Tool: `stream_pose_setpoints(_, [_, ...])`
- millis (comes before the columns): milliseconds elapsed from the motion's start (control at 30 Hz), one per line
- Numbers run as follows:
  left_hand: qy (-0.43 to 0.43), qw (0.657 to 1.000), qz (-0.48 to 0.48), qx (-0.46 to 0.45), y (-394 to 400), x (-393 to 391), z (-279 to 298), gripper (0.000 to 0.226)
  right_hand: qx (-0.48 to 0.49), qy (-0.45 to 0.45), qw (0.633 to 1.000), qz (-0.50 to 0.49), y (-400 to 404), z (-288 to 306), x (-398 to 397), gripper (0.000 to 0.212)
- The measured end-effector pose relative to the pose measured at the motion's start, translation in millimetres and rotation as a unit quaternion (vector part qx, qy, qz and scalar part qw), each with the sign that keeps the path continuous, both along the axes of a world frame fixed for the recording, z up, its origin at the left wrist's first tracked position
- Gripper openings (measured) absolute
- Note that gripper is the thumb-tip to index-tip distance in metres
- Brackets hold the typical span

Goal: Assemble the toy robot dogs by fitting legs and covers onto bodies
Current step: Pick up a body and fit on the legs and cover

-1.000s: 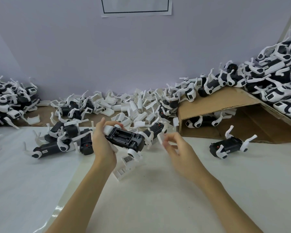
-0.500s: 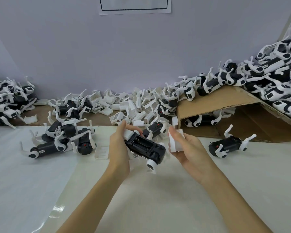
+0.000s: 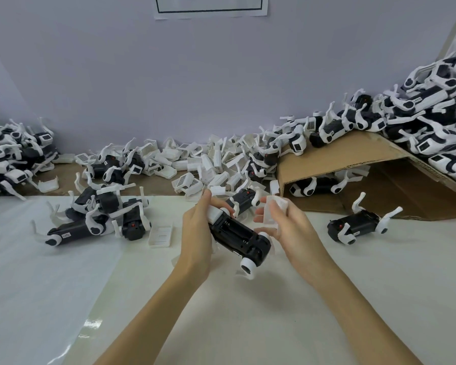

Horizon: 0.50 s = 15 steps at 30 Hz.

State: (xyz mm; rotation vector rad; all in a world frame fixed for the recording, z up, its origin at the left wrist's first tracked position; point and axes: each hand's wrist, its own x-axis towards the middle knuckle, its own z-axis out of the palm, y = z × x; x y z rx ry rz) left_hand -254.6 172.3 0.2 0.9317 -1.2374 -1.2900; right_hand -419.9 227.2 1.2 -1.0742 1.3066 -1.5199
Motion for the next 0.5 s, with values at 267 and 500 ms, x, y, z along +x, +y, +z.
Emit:
stream_pose_setpoints(267, [-0.062, 0.997, 0.014, -0.041, -1.2, 0.3, -5.8, 0.061, -0.063, 0.361, 0.926, -0.095, 4.3, -2.8, -7.9, 0.058])
stream_pose_setpoints(500, [-0.051, 0.998, 0.012, -0.03, -4.3, 1.2, -6.4, 0.061, -0.052, 0.311, 0.949, -0.008, 3.0, -2.7, -15.9, 0.037])
